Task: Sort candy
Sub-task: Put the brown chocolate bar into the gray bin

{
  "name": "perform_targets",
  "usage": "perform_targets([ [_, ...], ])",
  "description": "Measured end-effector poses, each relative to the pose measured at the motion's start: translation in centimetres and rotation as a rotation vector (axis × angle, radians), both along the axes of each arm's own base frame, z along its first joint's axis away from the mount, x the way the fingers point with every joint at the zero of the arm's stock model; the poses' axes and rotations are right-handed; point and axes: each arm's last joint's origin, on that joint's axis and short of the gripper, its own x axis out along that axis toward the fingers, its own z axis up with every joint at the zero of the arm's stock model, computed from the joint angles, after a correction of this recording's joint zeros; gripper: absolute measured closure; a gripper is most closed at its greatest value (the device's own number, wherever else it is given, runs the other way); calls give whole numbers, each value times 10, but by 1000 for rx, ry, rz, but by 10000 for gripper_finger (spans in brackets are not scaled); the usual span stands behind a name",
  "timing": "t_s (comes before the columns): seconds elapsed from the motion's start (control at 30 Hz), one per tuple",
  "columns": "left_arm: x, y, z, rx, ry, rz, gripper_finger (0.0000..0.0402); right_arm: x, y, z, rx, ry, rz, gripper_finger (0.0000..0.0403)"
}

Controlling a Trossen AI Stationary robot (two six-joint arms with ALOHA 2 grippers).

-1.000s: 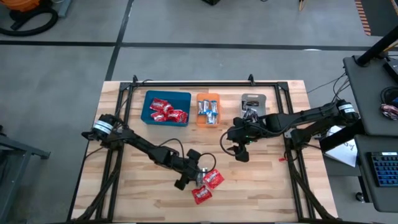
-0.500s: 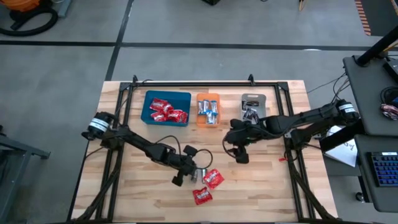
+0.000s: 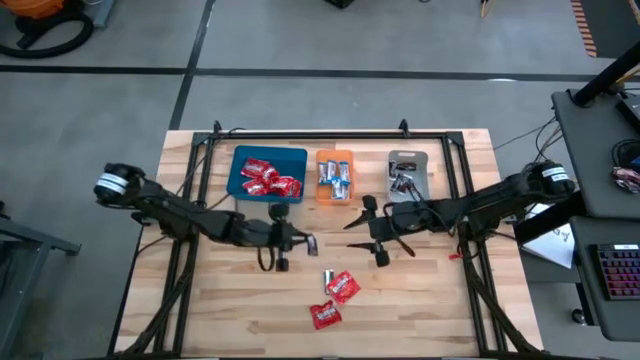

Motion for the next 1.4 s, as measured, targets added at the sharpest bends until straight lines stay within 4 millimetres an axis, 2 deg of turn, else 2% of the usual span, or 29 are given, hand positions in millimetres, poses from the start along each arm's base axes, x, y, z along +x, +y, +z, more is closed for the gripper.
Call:
perform_targets([
  [0.17,-7,8,12,-176,-193,66,390,9,1,-7,-135,-142,11,184],
  [0.4,0,6,8,-263,-194,97,390,35,4,-7,-279,-195,27,184],
  [0.6,11,6,-1,-262,-159,116,390,58,9,-10,-297,-200,84,184],
  [0.83,23,5,-4,-249,-144,119,390,65,10,-15,-276,-188,120,189],
  [0.97,27,5,-3,-224,-133,111,390,66,11,-14,-273,-188,124,227],
  [1.23,32,3,-1,-198,-124,94,386,65,11,-13,-284,-184,148,373],
  [1.4,33,4,0,-189,-133,119,352,65,9,-11,-268,-185,137,376],
])
